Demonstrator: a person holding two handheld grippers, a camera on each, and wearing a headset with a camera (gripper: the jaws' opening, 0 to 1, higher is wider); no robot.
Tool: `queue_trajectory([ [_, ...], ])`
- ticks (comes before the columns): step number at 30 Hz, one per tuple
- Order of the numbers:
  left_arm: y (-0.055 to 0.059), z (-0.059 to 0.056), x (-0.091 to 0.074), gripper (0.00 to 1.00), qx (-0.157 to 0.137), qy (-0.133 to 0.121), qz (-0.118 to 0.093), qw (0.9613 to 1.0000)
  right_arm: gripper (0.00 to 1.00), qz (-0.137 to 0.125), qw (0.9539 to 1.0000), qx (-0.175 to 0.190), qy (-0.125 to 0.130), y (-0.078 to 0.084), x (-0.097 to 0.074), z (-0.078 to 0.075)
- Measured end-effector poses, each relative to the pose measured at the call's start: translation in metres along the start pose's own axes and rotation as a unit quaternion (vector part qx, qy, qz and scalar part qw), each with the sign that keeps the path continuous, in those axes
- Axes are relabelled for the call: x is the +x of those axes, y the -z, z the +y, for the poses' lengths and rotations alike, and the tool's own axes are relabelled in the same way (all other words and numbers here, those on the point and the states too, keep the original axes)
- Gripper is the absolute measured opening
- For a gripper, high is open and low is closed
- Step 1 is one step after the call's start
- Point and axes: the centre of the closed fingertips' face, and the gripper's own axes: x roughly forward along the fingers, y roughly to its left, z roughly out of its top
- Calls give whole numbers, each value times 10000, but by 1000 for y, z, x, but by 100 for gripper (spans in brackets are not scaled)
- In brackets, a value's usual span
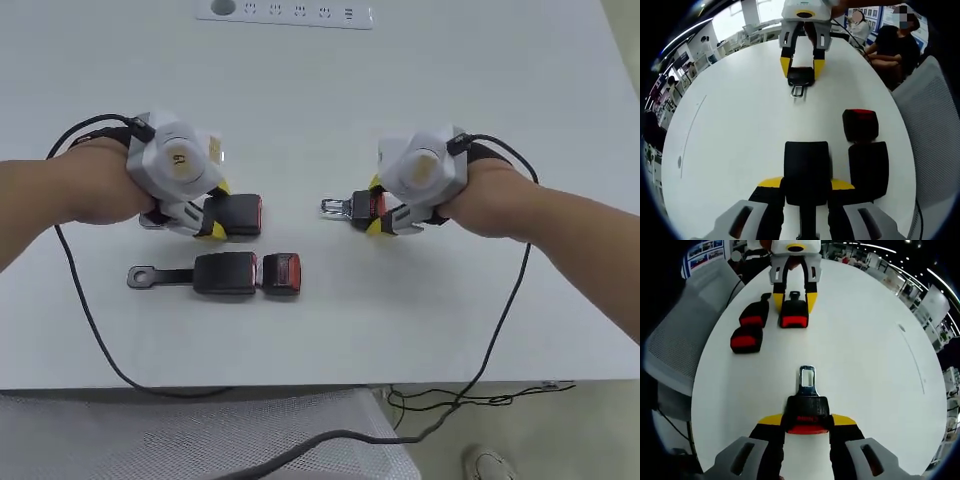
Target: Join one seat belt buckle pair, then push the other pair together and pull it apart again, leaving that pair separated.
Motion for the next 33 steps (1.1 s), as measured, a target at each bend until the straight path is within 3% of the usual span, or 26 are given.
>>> queue_trajectory([
  [21, -1, -2, -1, 34, -109, -22, 4, 9999, 31, -31, 10000, -2, -29, -19, 8, 10],
  [33, -2, -3, -1, 33, -114, -33, 16, 9999, 31, -167, 9998, -62, -51, -49, 23, 18],
])
